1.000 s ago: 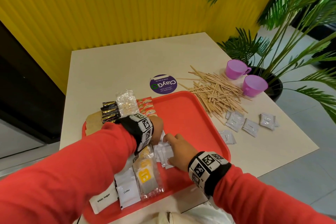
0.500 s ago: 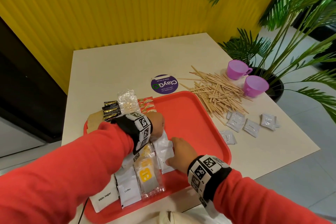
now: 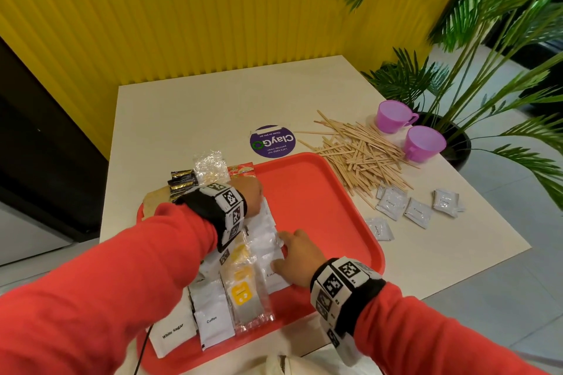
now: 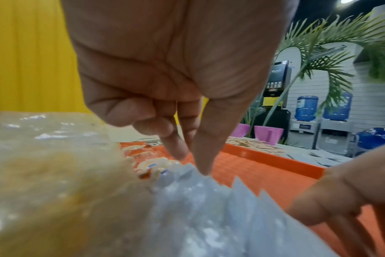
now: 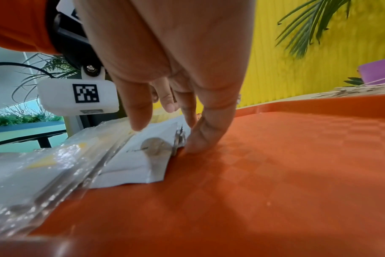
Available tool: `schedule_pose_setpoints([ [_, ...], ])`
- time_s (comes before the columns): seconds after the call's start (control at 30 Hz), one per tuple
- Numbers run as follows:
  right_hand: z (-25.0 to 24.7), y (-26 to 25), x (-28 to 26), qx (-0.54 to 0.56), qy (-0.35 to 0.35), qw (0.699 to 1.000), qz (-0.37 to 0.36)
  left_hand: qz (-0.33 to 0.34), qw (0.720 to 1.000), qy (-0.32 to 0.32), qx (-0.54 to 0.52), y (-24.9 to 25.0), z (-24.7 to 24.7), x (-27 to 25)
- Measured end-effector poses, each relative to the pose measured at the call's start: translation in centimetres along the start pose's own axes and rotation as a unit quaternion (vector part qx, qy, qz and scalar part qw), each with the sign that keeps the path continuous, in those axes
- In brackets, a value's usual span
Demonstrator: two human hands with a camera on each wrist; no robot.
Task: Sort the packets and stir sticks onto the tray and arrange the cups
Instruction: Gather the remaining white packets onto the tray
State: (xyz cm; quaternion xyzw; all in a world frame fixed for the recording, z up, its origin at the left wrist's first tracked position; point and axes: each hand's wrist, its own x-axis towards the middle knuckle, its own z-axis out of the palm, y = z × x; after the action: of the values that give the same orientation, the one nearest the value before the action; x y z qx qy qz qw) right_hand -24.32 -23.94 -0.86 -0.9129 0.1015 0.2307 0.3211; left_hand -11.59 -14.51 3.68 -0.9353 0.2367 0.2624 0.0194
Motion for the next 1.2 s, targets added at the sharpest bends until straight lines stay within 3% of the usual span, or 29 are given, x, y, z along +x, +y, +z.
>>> schedule_pose_setpoints([
  [0.1, -0.5, -0.1, 0.7, 0.056, 0.039, 0.998, 0.005, -0.013, 0.999, 0.027, -0.027, -1.3, -0.6, 0.3],
  [0.23, -0.6, -0.9, 0.9, 0.231, -0.035, 0.972, 0.0, 0.022, 0.997, 0.024, -0.071, -1.7, -0.9, 0.4],
  [0.3, -0.6, -1.0, 1.0, 0.255, -0.044, 0.966, -0.006, 0.024, 0.995, 0.023, -0.098, -2.0, -0.7, 0.5],
  [0.5, -2.3, -2.2, 0.6, 0.307, 0.014, 0.95, 0.05, 0.0, 0.991, 0.065, -0.121, -2.4, -0.3, 0.4],
  [0.6, -3.1, -2.6, 1.6, 0.357, -0.001, 0.929, 0.098, -0.004, 0.992, 0.054, -0.112, -2.4, -0.3, 0.4],
  [0.7, -1.4, -1.3, 4.7, 0.399, -0.016, 0.912, 0.092, -0.004, 0.994, 0.044, -0.101, -2.3, -0.1, 0.4],
  [0.8, 0.5, 0.3, 7.2, 0.414, -0.03, 0.906, 0.081, -0.008, 0.994, 0.043, -0.097, -2.2, 0.0, 0.6],
  [1.0, -0.5, -1.6, 5.1, 0.428, -0.042, 0.898, 0.094, -0.008, 0.994, 0.027, -0.103, -2.1, -0.1, 1.1],
  [1.1, -2.7, -1.9, 3.7, 0.432, -0.008, 0.897, 0.095, 0.001, 0.993, 0.034, -0.115, -1.9, -0.2, 1.2],
  [1.2, -4.9, -0.2, 3.1, 0.377, 0.062, 0.922, 0.068, 0.019, 0.99, 0.051, -0.132, -0.7, -0.7, 1.4],
])
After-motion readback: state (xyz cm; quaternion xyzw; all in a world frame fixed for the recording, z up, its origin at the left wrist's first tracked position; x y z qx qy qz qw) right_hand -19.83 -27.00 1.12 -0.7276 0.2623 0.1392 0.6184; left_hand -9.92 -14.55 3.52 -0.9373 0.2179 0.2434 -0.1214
